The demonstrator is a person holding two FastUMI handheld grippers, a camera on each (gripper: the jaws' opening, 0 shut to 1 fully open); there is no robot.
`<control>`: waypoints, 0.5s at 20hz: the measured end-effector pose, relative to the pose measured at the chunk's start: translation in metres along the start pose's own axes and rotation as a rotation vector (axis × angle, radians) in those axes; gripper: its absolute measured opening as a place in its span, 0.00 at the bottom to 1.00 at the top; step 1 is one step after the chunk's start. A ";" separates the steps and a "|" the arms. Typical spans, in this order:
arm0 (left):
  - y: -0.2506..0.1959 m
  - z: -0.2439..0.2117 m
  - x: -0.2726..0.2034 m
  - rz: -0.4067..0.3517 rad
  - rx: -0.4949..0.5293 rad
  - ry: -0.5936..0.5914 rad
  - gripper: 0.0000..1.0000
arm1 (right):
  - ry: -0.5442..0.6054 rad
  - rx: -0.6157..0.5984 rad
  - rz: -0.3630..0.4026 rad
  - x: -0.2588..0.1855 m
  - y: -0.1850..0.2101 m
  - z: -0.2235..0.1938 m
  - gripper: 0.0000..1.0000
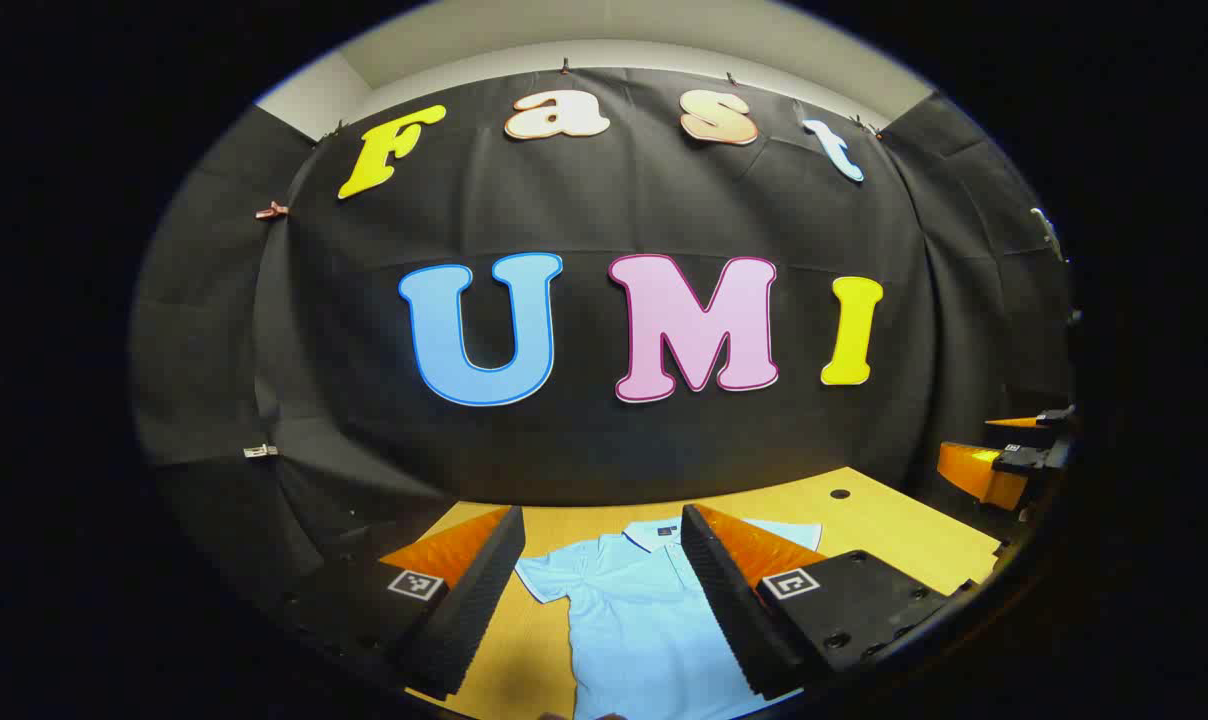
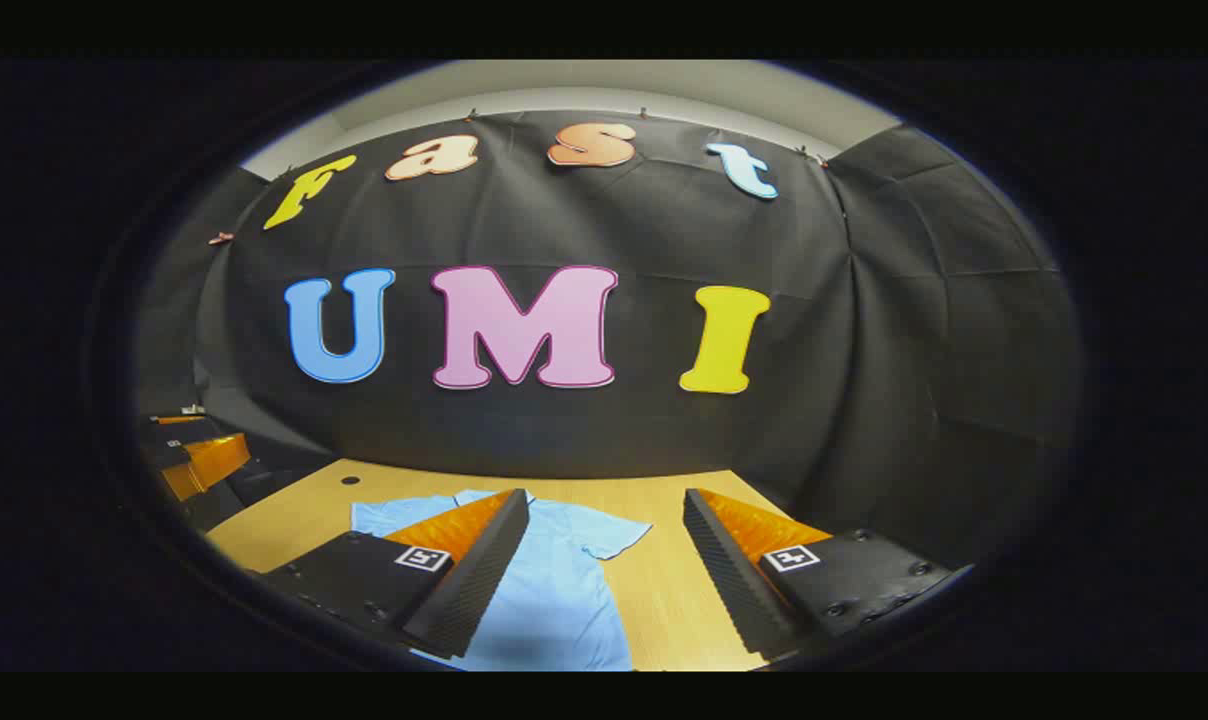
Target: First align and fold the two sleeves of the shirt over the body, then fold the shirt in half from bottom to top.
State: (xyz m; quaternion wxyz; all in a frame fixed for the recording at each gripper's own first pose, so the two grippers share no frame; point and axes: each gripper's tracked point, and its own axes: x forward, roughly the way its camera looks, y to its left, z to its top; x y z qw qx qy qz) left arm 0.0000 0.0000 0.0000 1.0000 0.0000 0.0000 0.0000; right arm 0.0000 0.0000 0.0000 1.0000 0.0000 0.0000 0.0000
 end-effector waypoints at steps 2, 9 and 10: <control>-0.001 0.001 -0.001 -0.003 0.007 -0.002 0.99 | -0.004 -0.004 0.004 -0.001 0.001 0.001 0.97; -0.006 0.001 -0.002 -0.016 -0.002 -0.009 0.99 | -0.019 0.000 -0.007 -0.003 -0.005 0.005 0.97; -0.006 0.001 -0.003 -0.018 -0.001 -0.008 1.00 | -0.018 0.001 -0.008 -0.004 -0.005 0.005 0.97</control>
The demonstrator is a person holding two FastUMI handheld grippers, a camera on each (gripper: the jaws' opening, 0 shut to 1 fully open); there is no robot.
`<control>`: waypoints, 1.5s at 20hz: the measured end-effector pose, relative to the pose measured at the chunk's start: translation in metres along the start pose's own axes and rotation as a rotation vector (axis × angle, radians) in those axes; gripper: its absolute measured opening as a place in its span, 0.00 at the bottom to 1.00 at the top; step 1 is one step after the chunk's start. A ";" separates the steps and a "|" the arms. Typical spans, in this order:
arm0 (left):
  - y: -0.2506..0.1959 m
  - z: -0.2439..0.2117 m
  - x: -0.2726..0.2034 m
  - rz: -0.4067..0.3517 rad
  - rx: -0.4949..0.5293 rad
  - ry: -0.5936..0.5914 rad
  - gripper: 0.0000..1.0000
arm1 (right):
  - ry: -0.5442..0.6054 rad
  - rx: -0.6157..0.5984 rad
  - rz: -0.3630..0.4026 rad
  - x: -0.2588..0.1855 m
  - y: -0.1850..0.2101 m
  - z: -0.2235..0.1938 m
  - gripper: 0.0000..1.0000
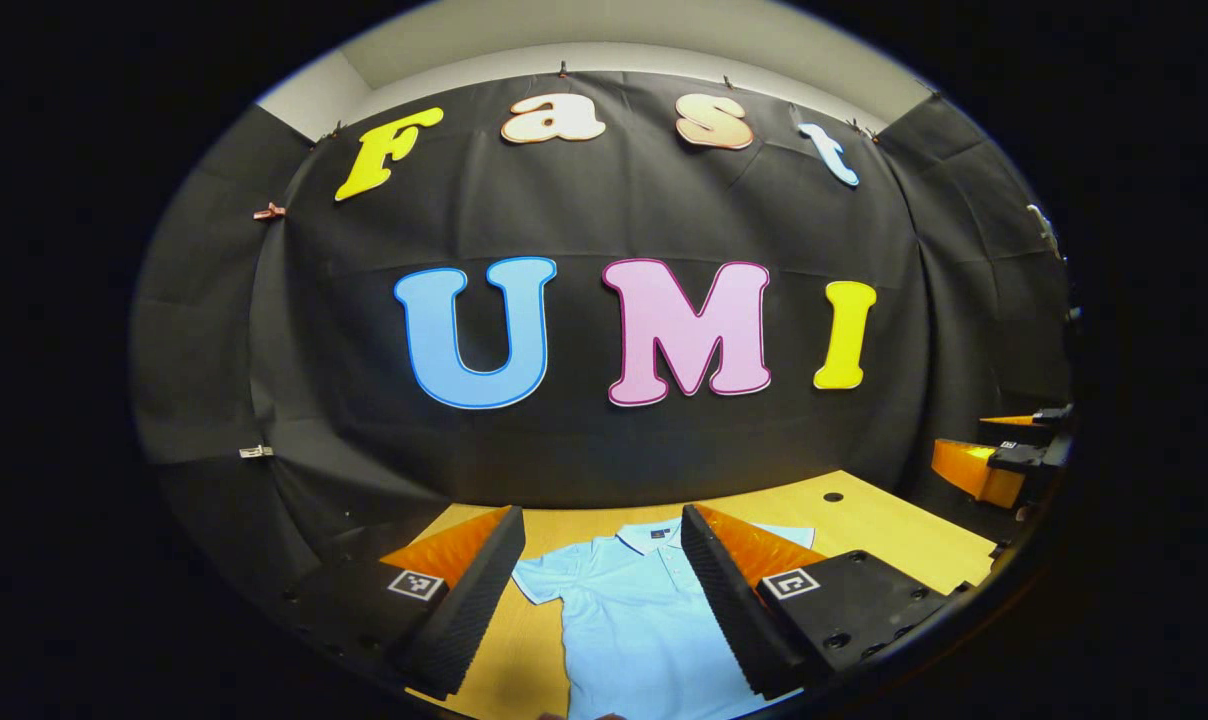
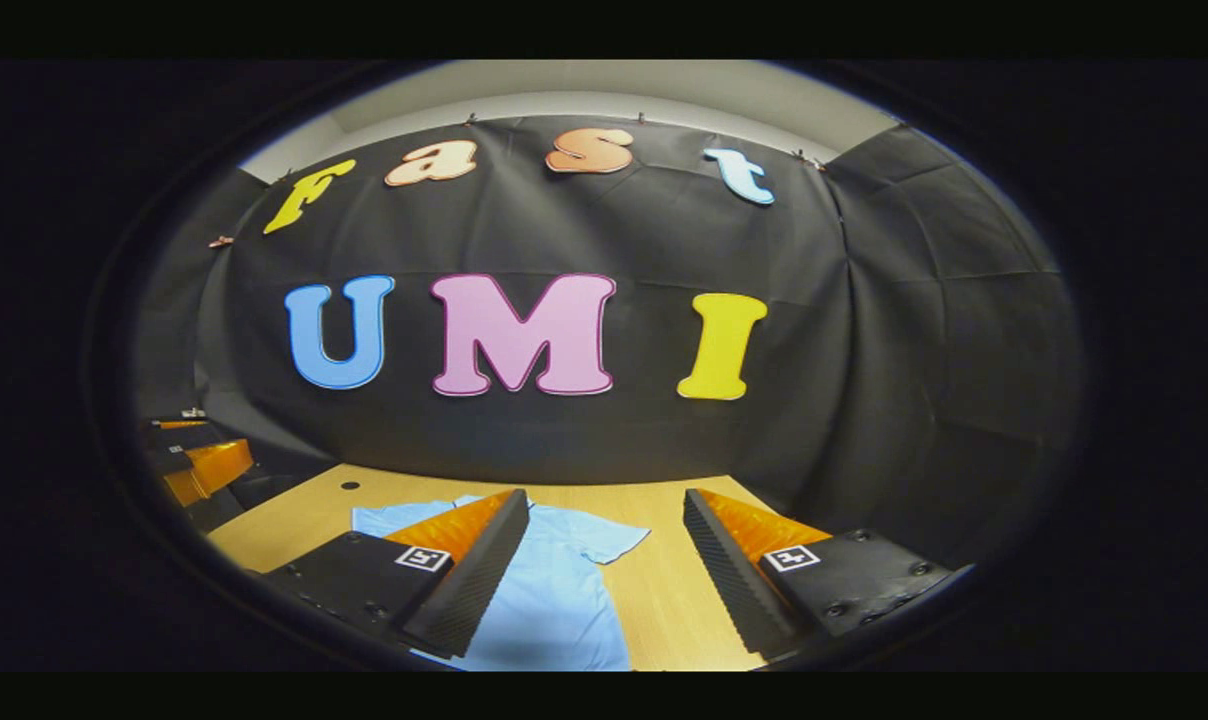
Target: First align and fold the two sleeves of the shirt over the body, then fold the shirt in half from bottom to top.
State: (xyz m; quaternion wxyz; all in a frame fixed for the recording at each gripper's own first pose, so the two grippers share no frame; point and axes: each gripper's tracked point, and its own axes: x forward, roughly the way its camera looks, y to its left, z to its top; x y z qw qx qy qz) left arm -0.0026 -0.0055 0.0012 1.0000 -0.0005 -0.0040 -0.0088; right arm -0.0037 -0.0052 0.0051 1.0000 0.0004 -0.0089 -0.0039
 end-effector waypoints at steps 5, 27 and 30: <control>-0.002 -0.004 -0.001 -0.010 0.005 0.007 1.00 | 0.007 -0.005 -0.001 -0.004 0.001 -0.002 0.97; 0.013 -0.041 0.000 0.102 -0.018 0.122 0.99 | 0.183 -0.083 0.079 0.154 -0.018 -0.058 0.97; 0.026 -0.046 0.011 0.155 -0.031 0.147 1.00 | 0.251 -0.097 0.078 0.200 -0.025 -0.085 0.97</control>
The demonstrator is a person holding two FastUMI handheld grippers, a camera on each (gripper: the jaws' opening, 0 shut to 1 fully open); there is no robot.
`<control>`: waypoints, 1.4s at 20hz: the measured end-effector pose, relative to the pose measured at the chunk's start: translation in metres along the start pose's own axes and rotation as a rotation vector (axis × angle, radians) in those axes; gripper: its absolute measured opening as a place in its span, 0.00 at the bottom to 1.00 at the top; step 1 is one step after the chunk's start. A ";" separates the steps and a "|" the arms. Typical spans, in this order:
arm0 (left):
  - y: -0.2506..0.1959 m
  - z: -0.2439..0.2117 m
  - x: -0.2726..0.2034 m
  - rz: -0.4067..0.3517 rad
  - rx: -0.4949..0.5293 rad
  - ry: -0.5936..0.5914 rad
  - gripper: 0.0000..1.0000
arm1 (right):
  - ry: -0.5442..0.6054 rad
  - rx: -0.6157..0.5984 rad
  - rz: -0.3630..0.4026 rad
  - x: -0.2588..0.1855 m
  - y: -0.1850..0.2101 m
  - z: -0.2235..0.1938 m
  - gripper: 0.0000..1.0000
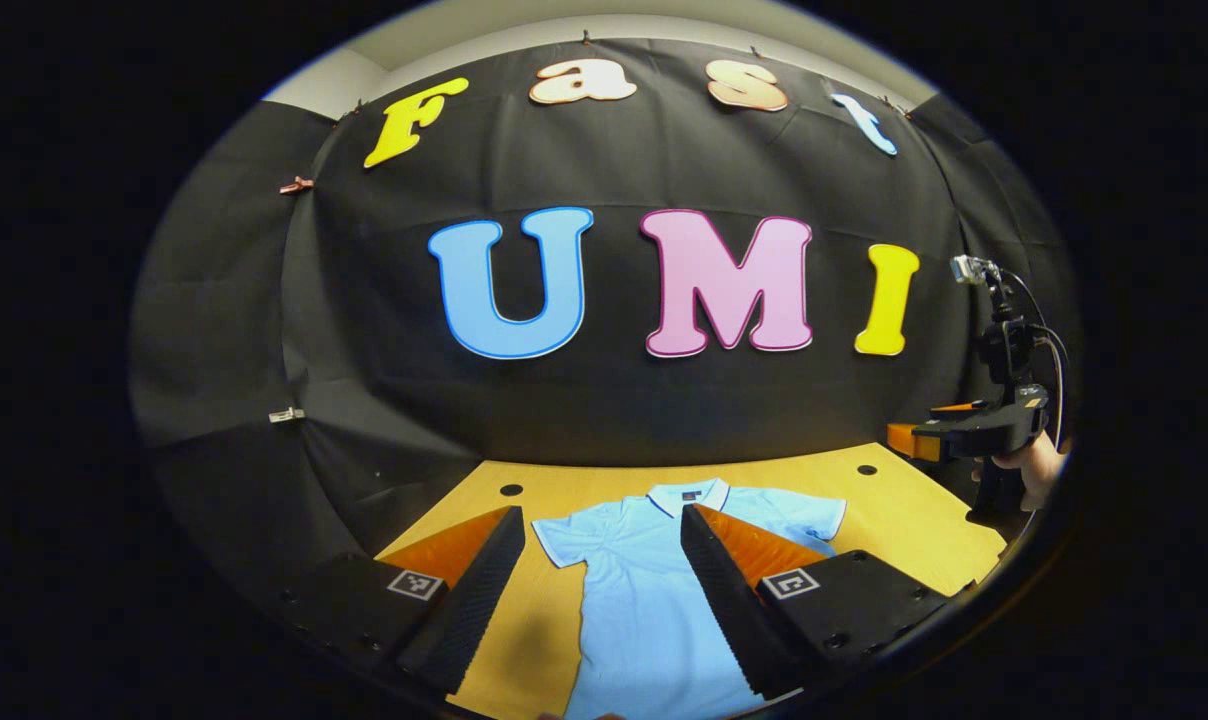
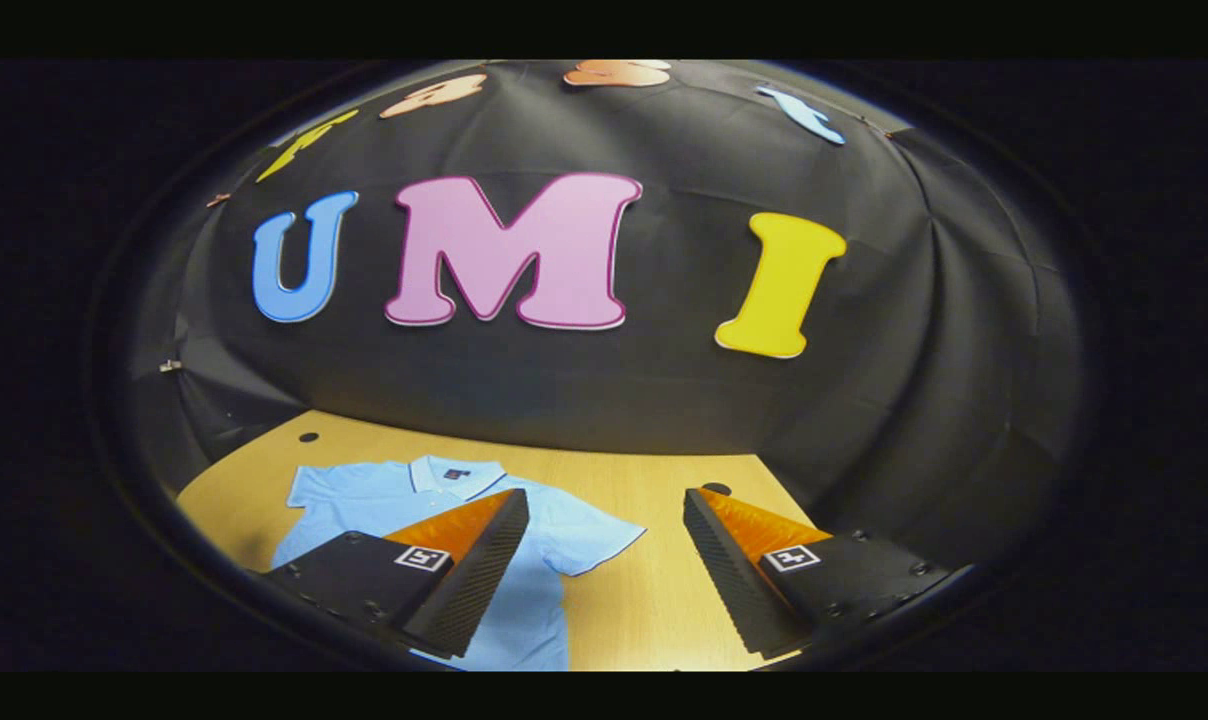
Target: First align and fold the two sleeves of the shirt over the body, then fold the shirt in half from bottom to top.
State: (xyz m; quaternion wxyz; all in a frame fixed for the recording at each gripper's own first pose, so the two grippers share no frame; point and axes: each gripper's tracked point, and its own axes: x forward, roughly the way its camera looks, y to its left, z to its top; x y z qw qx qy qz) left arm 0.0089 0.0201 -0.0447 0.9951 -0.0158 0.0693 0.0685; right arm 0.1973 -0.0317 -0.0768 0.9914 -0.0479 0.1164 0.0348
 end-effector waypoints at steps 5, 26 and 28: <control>0.017 -0.012 0.022 0.089 -0.023 0.048 0.99 | 0.178 0.044 0.016 0.078 -0.007 -0.051 0.98; 0.012 -0.047 0.053 0.088 -0.041 0.198 1.00 | 0.583 0.125 0.008 0.221 -0.029 -0.204 0.97; 0.013 -0.047 0.052 0.090 -0.034 0.197 1.00 | 0.579 0.125 0.008 0.224 -0.028 -0.202 0.87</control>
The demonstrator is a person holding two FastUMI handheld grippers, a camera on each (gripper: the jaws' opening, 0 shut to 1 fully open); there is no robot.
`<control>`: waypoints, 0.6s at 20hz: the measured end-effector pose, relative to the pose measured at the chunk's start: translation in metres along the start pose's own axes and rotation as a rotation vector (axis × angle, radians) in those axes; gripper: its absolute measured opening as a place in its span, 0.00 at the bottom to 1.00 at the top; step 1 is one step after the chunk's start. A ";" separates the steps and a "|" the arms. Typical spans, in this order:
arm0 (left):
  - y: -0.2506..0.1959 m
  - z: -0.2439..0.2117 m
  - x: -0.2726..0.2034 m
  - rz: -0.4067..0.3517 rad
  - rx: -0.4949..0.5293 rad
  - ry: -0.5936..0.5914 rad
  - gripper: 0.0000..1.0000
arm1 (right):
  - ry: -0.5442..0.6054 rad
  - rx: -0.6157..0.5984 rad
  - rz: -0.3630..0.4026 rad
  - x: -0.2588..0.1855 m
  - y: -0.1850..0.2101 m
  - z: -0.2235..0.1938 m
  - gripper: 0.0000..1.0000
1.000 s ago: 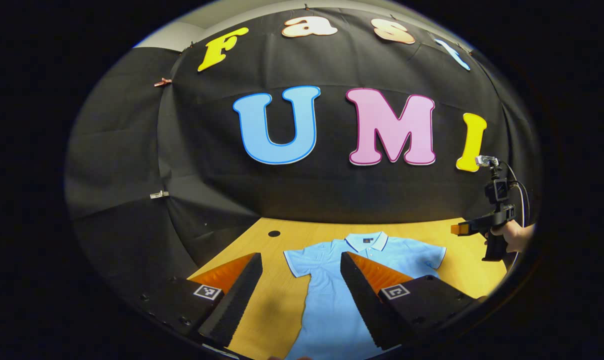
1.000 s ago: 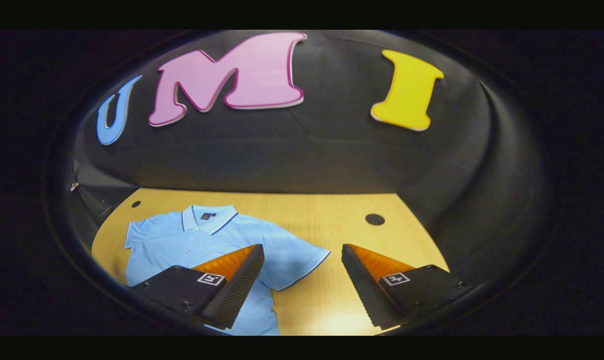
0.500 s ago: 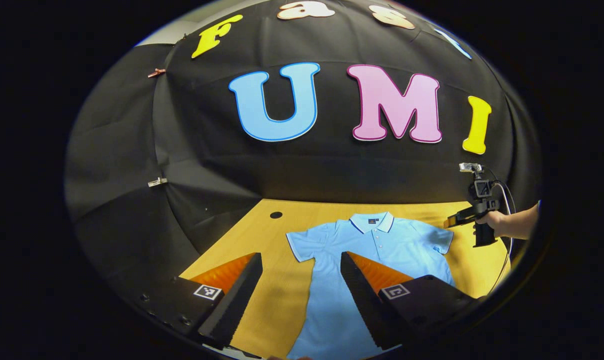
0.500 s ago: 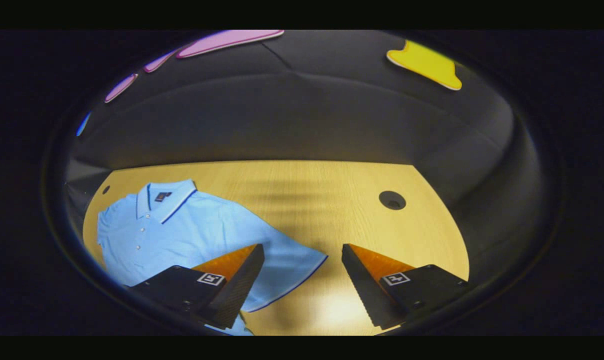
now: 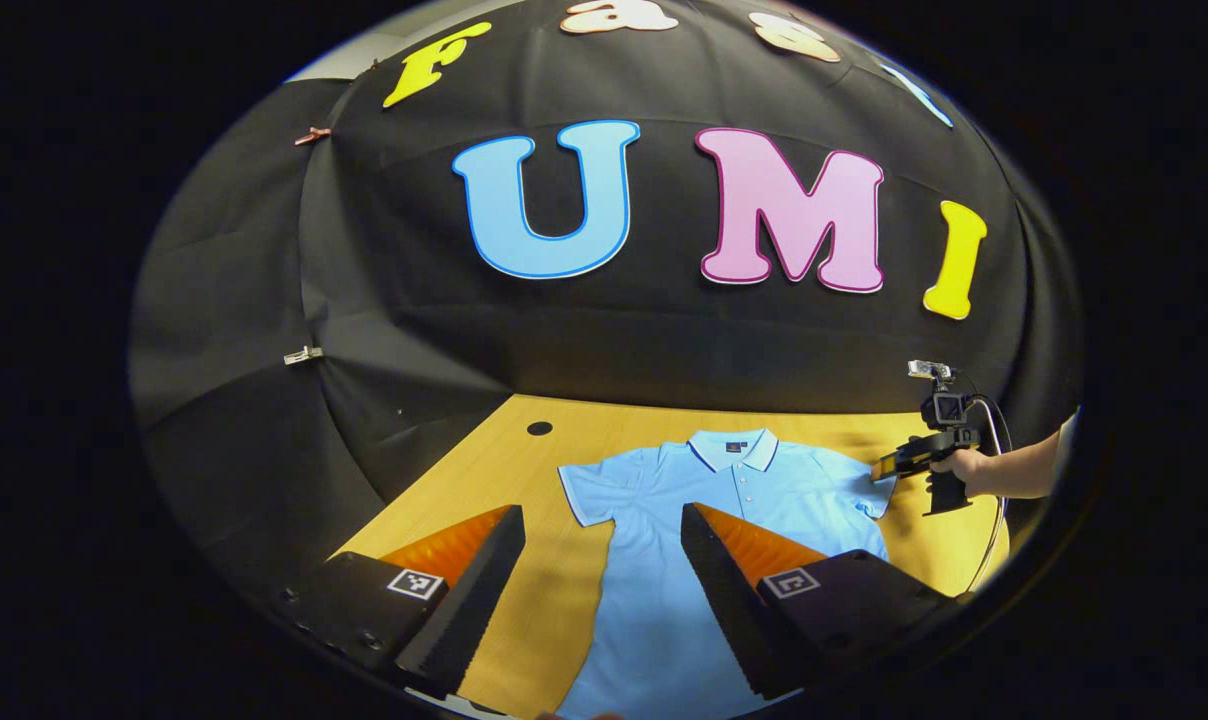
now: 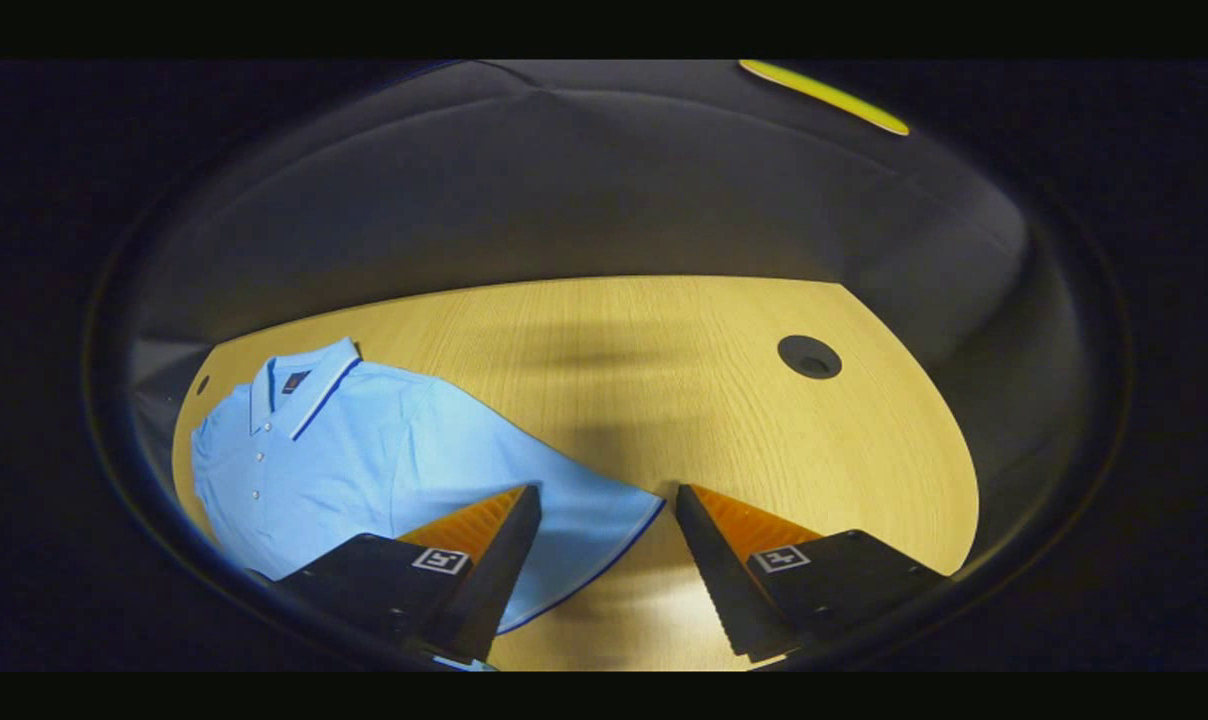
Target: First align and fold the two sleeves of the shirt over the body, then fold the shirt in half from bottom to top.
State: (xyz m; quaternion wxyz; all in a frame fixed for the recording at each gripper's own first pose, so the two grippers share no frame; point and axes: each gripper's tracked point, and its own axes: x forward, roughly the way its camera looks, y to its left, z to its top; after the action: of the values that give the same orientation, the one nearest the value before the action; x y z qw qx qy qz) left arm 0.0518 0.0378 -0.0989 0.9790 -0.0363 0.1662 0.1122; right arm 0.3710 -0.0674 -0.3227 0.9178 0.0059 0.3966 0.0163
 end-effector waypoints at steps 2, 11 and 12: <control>0.003 -0.003 -0.002 0.011 -0.003 0.004 1.00 | -0.008 -0.004 0.008 0.000 0.006 0.000 0.76; 0.013 -0.016 -0.009 0.053 -0.040 0.021 1.00 | -0.022 -0.023 0.001 -0.001 0.026 0.005 0.04; 0.015 -0.017 -0.009 0.057 -0.044 0.023 1.00 | -0.018 -0.003 0.015 -0.005 0.031 0.005 0.06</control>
State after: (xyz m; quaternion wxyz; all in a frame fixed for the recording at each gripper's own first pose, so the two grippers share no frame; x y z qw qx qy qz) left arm 0.0348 0.0483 -0.1126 0.9724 -0.0543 0.1758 0.1432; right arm 0.3709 -0.0364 -0.3148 0.9212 0.0077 0.3882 0.0238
